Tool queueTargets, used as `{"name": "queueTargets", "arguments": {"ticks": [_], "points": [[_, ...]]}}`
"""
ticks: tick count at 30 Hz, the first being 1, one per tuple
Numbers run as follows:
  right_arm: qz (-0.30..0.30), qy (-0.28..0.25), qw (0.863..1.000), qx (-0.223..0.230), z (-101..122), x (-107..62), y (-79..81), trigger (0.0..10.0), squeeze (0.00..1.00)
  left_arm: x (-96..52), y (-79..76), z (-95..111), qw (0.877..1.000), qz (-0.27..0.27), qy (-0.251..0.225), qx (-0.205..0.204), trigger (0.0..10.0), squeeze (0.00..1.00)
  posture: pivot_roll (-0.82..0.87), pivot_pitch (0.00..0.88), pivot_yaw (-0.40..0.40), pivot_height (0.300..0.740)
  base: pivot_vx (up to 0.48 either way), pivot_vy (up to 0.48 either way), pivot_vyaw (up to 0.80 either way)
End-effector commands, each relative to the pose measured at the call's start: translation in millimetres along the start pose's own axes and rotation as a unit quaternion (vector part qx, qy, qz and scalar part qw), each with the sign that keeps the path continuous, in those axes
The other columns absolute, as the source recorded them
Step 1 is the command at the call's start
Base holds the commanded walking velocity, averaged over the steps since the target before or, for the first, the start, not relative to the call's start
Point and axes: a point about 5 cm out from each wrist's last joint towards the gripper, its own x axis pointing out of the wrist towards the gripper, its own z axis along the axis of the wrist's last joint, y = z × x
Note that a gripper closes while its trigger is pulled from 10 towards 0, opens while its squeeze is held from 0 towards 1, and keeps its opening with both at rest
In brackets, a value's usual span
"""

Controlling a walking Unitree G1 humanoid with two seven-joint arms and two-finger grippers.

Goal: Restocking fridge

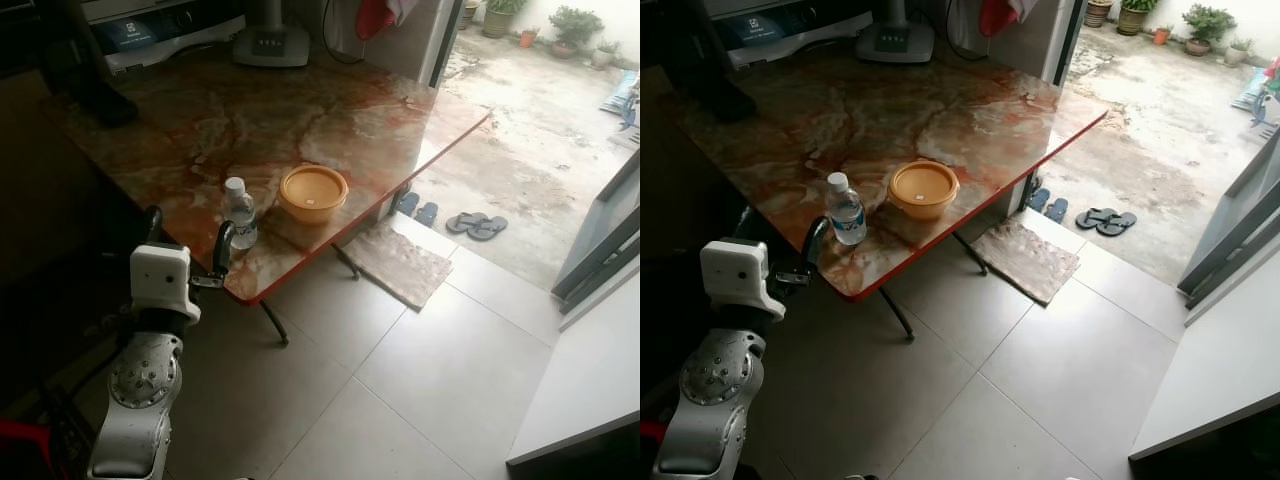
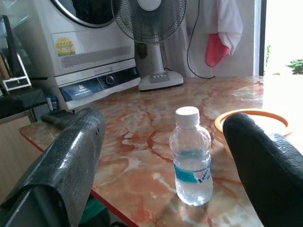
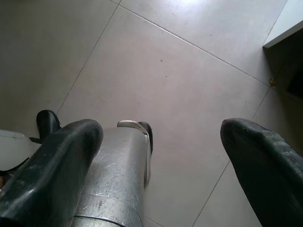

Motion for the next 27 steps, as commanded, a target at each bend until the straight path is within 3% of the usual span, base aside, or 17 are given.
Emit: {"name": "queueTargets", "arguments": {"ticks": [1,10,15,18,22,27], "points": [[-0.003,0.005,1.000,0.013,-6,-1.9,1.7,10.0,0.00,2.0,1.3,4,1.000,0.011,-0.002,-0.009,10.0,0.00,0.16,0.081,-0.046,0.740,0.000,0.000,0.00],[0.003,0.004,1.000,0.018,-6,-2.2,1.5,10.0,0.00,1.7,-0.8,4,1.000,0.000,0.004,-0.015,10.0,0.00,0.14,0.075,-0.040,0.740,0.000,0.000,0.00],[0.001,0.009,1.000,-0.010,-6,-2.4,-0.6,10.0,0.00,3.5,-3.7,4,1.000,-0.001,0.002,-0.020,10.0,0.00,0.15,0.063,-0.048,0.740,0.000,0.000,0.00],[-0.007,0.003,1.000,0.003,-7,-3.4,-1.8,10.0,0.00,1.5,-8.5,5,1.000,-0.005,0.005,-0.028,10.0,0.00,0.14,0.060,-0.049,0.740,0.000,0.000,0.00],[0.013,0.008,1.000,-0.020,-7,-3.3,-0.9,10.0,0.00,-0.2,-11.7,3,0.999,-0.009,0.011,-0.032,10.0,0.00,0.14,0.075,-0.051,0.740,0.000,0.000,0.00],[0.009,0.003,1.000,-0.014,-7,-4.0,-2.4,10.0,0.00,1.5,-11.1,3,0.999,-0.003,0.011,-0.033,10.0,0.00,0.13,0.077,-0.055,0.740,0.096,0.000,0.00]]}}
